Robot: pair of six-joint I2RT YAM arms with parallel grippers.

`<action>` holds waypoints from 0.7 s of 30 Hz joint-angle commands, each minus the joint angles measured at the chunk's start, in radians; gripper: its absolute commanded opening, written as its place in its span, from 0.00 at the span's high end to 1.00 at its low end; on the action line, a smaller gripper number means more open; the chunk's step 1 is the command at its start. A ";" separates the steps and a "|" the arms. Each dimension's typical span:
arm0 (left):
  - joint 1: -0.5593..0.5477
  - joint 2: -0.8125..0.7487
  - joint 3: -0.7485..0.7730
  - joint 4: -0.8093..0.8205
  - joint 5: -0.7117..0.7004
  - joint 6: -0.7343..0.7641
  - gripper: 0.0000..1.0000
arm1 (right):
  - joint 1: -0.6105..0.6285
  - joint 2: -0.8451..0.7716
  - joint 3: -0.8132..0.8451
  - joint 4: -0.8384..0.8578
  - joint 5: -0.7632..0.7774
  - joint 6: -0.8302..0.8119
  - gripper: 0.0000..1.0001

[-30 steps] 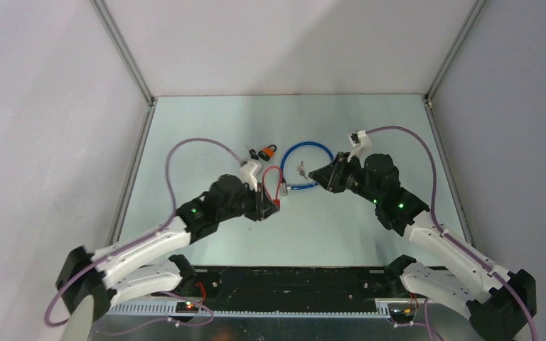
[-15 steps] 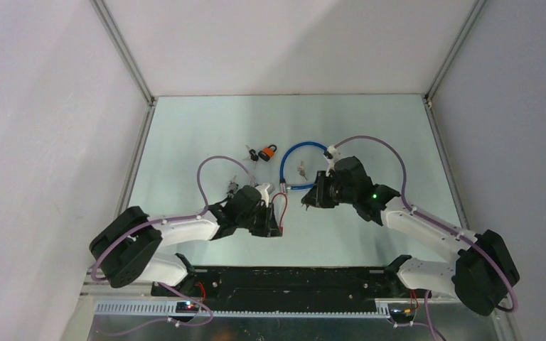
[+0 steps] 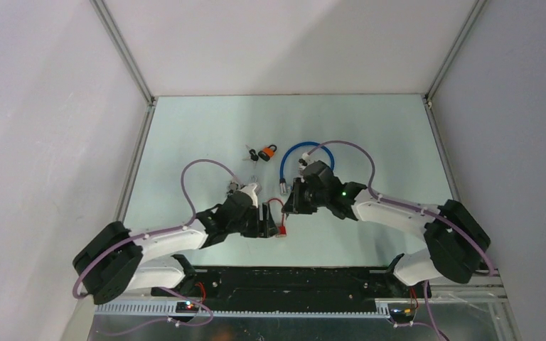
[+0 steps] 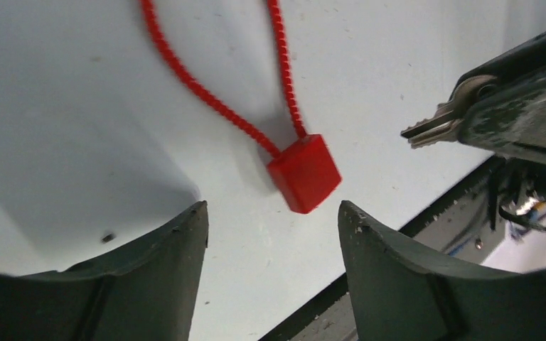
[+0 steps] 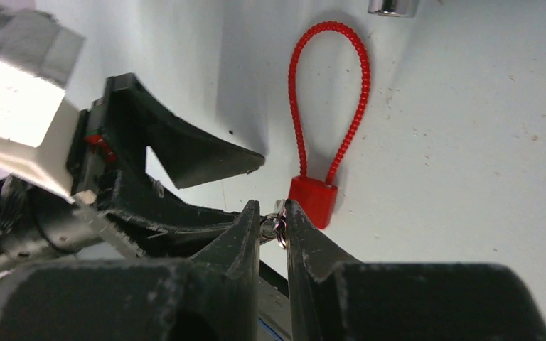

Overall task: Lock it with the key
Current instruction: Place the lock at the center of the board, then place the key at the center of the board.

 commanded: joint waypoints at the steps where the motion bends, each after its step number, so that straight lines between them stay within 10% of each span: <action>1: 0.001 -0.100 -0.023 -0.210 -0.208 -0.006 0.25 | 0.053 0.084 0.095 -0.007 0.105 0.063 1.00; 5: 0.001 -0.264 -0.010 -0.309 -0.310 -0.041 0.03 | 0.067 0.161 0.176 -0.099 0.158 0.052 0.96; 21: 0.002 -0.614 0.171 -0.645 -0.561 -0.034 0.00 | 0.021 0.006 0.229 -0.261 0.293 -0.032 0.15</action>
